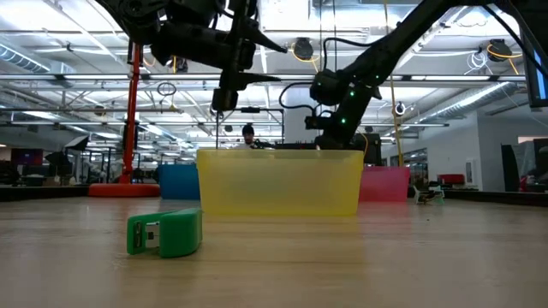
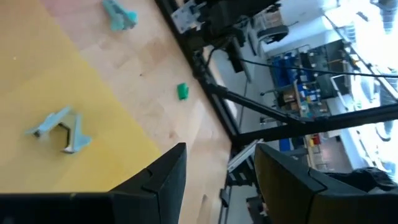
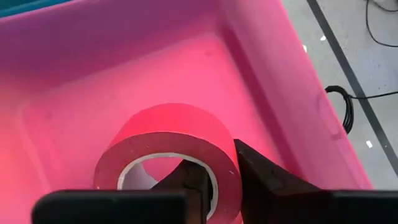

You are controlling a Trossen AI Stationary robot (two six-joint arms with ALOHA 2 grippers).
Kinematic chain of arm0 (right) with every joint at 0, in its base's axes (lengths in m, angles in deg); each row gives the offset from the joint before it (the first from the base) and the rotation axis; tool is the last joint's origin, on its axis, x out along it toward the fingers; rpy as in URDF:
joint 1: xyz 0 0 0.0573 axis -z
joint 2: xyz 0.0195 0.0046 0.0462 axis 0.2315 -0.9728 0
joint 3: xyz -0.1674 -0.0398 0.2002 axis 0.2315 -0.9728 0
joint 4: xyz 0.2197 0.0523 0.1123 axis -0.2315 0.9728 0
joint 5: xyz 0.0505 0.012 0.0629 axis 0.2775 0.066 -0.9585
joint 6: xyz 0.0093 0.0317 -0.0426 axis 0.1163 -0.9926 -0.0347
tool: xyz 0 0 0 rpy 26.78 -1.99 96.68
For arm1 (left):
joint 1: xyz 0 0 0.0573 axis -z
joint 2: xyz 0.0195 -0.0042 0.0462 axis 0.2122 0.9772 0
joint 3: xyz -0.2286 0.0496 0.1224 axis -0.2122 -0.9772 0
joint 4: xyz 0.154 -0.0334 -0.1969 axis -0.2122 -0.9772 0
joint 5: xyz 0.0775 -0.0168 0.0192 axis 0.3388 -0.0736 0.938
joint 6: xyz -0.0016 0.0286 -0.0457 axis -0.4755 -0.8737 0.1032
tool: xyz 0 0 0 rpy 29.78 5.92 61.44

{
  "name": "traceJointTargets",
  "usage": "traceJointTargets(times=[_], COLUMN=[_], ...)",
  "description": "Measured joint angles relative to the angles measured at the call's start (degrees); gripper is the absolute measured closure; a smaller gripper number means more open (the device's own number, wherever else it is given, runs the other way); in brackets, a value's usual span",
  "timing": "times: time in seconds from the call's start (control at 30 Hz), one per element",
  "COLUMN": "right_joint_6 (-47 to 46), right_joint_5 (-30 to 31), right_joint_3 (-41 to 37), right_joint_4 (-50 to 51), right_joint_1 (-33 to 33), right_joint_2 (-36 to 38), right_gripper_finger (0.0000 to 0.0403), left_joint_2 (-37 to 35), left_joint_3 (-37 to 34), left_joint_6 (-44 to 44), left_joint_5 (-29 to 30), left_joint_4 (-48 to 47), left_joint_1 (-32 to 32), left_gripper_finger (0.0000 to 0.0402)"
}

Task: Pick and place Stapler, Stapler remover, tape
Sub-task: Put the red tape into the pink bin, then put the top small yellow stapler into the blue bin

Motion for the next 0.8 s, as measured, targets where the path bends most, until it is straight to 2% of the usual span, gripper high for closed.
traceJointTargets(times=[0.47,0.8], right_joint_6=[0.12,-1.32], right_joint_5=[0.29,0.31], right_joint_3=[0.0,0.0], right_joint_4=[-0.55,2.68], right_joint_1=[1.26,1.22], right_joint_2=[0.0,1.15], right_gripper_finger=[0.0272,0.0228], left_joint_2=[0.0,0.0], left_joint_3=[0.0,0.0], left_joint_6=[-0.76,-1.97], left_joint_5=[0.02,0.1], left_joint_4=[-1.3,-11.42], left_joint_1=[1.58,3.95], left_gripper_finger=[0.0213,0.0213])
